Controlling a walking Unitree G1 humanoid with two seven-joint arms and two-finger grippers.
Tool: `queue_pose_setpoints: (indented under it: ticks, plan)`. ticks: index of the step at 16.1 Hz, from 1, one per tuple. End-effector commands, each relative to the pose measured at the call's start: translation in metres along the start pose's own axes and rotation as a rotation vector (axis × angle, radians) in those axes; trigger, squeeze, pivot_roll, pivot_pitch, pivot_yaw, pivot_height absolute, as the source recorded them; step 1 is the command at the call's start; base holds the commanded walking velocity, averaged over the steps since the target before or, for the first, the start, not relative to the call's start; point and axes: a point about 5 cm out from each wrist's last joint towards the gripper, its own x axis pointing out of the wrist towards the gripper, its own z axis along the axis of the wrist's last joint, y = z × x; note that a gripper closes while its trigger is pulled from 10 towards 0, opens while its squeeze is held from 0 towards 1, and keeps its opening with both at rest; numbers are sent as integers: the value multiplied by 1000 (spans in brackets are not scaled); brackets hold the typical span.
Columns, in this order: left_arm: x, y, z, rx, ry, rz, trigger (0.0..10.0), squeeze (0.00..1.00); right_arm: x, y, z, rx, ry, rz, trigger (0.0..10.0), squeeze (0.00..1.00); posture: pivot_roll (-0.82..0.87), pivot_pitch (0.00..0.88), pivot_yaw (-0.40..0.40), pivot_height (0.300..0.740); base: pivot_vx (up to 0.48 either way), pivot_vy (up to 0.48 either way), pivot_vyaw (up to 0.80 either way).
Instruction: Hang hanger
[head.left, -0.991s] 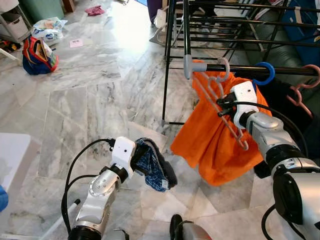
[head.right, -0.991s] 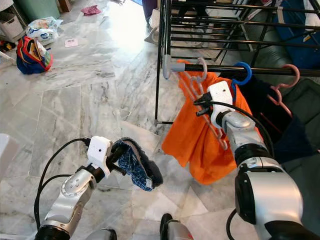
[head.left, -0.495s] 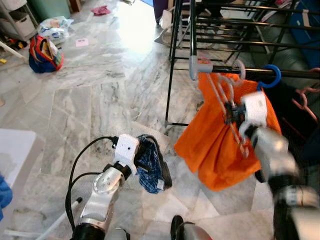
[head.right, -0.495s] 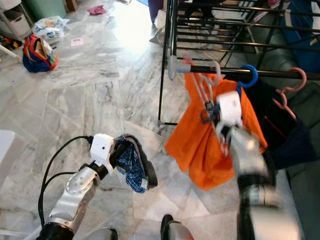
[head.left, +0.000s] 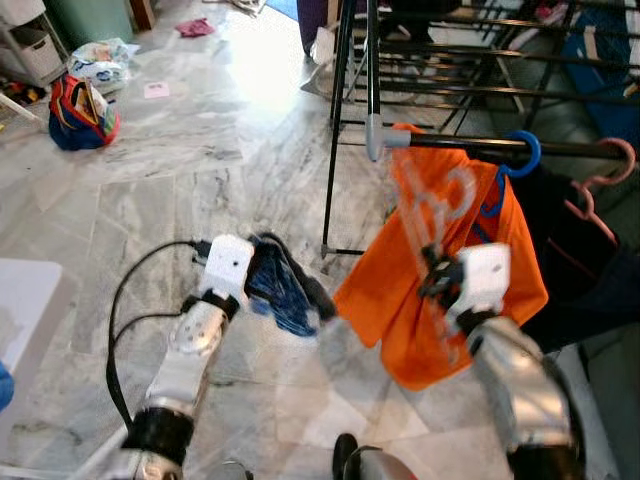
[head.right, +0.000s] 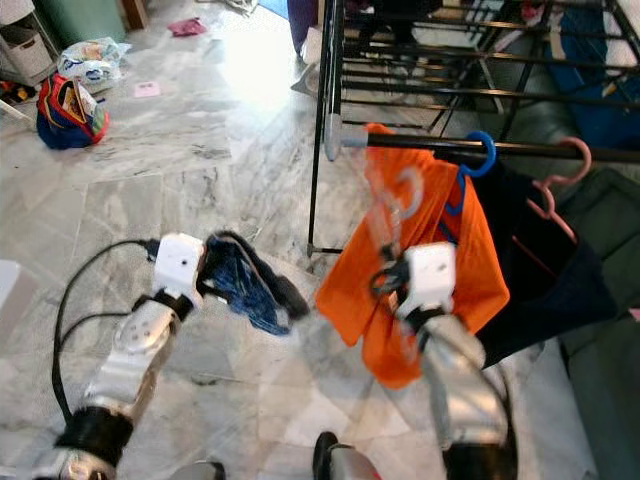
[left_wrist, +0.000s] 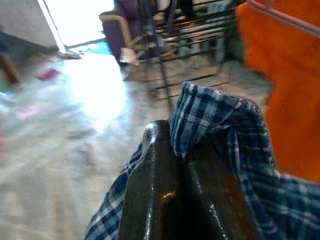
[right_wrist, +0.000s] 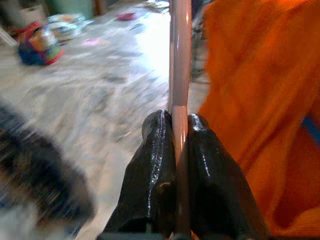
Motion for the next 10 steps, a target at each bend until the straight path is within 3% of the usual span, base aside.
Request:
queue_pose_setpoints:
  ticks: [1,2,4,6,8,10]
  plan:
    - [0,1,-2,27,0,7,10000,0,-2,4,4,-1,-4,33,10000,0,41,117,-69,740,0,0,0]
    - [3,8,-2,32,3,62,10000,0,-8,11,3,-13,3,115,10000,0,32,108,-67,740,0,0,0]
    - [7,12,0,29,-2,73,10000,0,-12,15,8,15,20,170,10000,0,15,114,-58,740,0,0,0]
    - [14,3,4,16,-16,-27,10000,0,-20,16,9,-8,60,287,10000,0,1,130,-42,740,0,0,0]
    - [17,2,4,64,2,-40,10000,0,-22,4,8,-55,77,250,10000,0,11,138,-18,740,0,0,0]
    - [8,4,-12,20,61,3,10000,0,-17,-13,-2,-24,91,55,10000,0,24,143,-25,740,0,0,0]
